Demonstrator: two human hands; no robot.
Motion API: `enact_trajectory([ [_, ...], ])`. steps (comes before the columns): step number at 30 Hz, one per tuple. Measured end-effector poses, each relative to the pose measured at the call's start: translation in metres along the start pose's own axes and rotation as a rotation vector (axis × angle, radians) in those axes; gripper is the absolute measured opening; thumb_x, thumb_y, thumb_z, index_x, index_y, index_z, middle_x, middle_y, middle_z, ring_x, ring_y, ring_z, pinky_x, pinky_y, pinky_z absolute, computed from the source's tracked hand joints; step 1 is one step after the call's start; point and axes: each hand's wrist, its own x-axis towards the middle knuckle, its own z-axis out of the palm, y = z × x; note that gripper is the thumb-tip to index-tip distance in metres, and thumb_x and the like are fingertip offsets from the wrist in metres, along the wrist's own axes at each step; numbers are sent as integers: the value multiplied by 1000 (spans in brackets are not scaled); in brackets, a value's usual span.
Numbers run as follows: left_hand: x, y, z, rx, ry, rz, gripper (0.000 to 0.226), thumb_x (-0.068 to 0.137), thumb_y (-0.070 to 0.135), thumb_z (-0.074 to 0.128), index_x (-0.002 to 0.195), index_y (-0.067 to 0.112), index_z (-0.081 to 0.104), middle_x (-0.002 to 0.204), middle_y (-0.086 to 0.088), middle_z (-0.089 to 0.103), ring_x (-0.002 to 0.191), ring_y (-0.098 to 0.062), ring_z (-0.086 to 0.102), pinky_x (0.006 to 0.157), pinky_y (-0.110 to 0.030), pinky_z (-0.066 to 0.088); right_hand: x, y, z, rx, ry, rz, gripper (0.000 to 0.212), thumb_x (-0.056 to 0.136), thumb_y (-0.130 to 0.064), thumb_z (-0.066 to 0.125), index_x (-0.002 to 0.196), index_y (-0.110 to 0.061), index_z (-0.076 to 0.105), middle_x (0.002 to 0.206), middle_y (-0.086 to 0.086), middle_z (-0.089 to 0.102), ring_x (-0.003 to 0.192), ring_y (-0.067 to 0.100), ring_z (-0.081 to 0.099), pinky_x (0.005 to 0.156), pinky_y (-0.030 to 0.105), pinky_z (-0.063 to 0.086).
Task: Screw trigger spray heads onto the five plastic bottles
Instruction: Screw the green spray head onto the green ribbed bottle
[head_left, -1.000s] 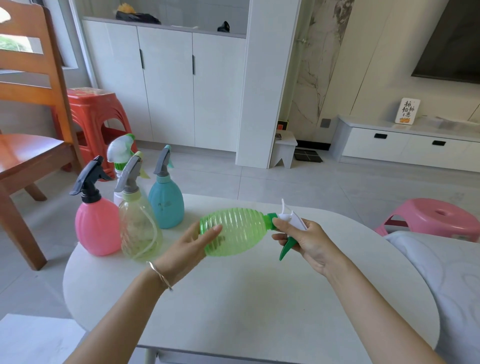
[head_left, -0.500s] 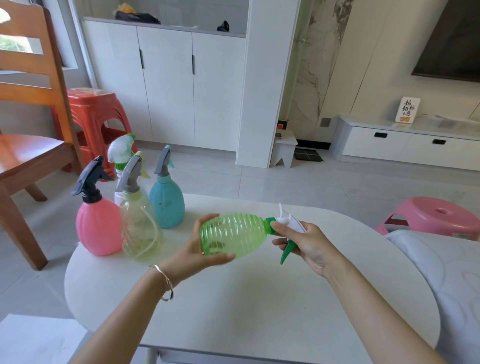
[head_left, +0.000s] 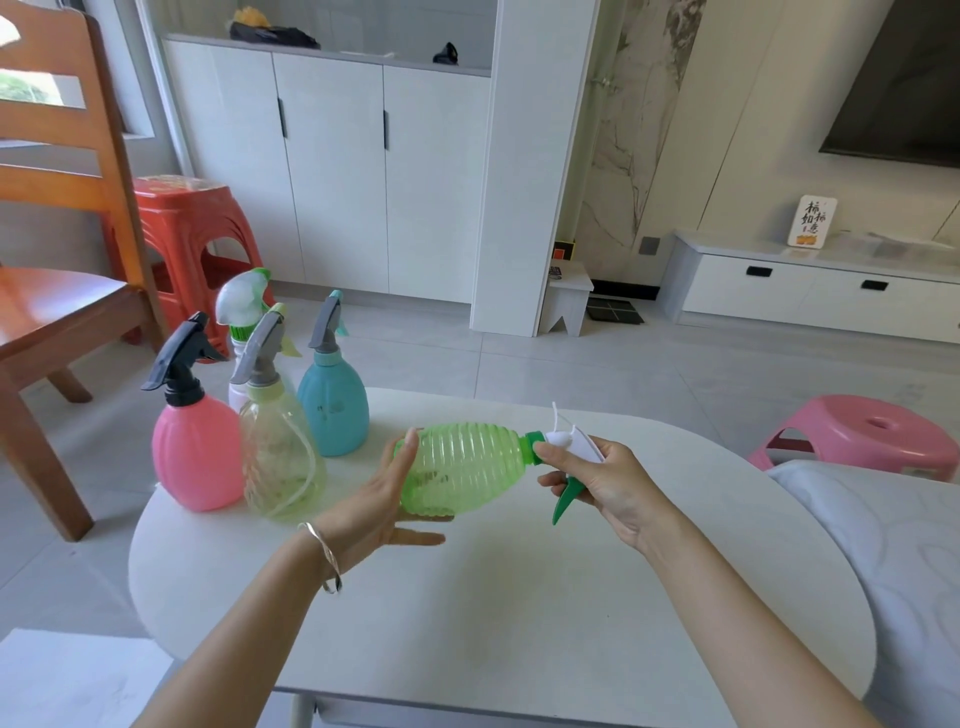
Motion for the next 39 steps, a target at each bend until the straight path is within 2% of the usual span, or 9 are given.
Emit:
enact_trajectory([
  [5, -2, 3, -11, 74, 54, 241, 81, 71, 21, 81, 134, 50, 39, 141, 20, 35, 122, 0, 52, 95, -27, 49, 0, -6, -6, 97, -30, 19, 47, 51, -33, 83, 90, -11, 70, 74, -2, 74, 63, 12, 70, 57, 19, 54],
  [10, -5, 3, -5, -87, -21, -101, 61, 75, 64, 47, 127, 32, 51, 130, -3, 60, 107, -24, 67, 79, -42, 59, -3, -4, -2, -59, -87, -32, 46, 49, -41, 84, 85, -14, 72, 67, -5, 72, 63, 12, 69, 60, 20, 53],
  [13, -3, 0, 1, 136, 130, 50, 53, 71, 53, 60, 116, 27, 53, 124, -10, 62, 97, -21, 70, 75, -43, 60, -3, -4, -4, -59, -72, -22, 47, 50, -40, 83, 87, -13, 72, 68, -5, 73, 62, 12, 69, 59, 19, 53],
  [16, -4, 2, 0, 275, 159, 263, 55, 66, 38, 78, 113, 29, 53, 126, -4, 53, 94, -2, 67, 70, -21, 56, -2, -6, -9, -24, -88, 13, 47, 47, -38, 85, 86, -13, 72, 67, -3, 71, 62, 12, 68, 60, 20, 54],
  [22, -7, 1, -6, -8, -107, -90, 89, 50, 60, 82, 125, 24, 53, 122, -7, 67, 107, -27, 66, 77, -40, 59, -4, -10, -12, -96, -150, -27, 29, 50, -40, 84, 71, -22, 75, 59, 0, 67, 59, 12, 66, 61, 20, 53],
  [25, -4, -1, -4, 108, -12, -33, 89, 46, 64, 81, 120, 21, 56, 112, -4, 72, 100, -25, 69, 75, -40, 60, -4, -10, -11, -122, -135, -19, 40, 47, -44, 83, 76, -19, 73, 60, -1, 68, 59, 12, 68, 58, 18, 52],
  [30, -8, -3, -1, 263, 114, 115, 52, 58, 54, 81, 99, 45, 51, 81, 32, 70, 77, 10, 67, 56, -11, 51, -2, -11, -11, -105, -150, 12, 39, 45, -41, 85, 74, -18, 72, 60, 0, 67, 56, 12, 65, 58, 19, 52],
  [33, -10, -2, 0, 413, 162, 207, 44, 61, 49, 80, 95, 53, 52, 89, 26, 67, 83, 19, 61, 61, -4, 48, -1, -12, -12, -93, -161, 8, 39, 46, -39, 85, 74, -17, 72, 60, 2, 66, 56, 12, 63, 59, 21, 52],
  [39, -12, 0, -5, 40, -163, -144, 78, 53, 73, 72, 120, 33, 62, 121, -6, 68, 106, -30, 66, 77, -41, 59, -4, -16, -12, -133, -257, -20, 41, 54, -38, 84, 87, -16, 74, 72, 0, 71, 66, 12, 68, 60, 19, 51],
])
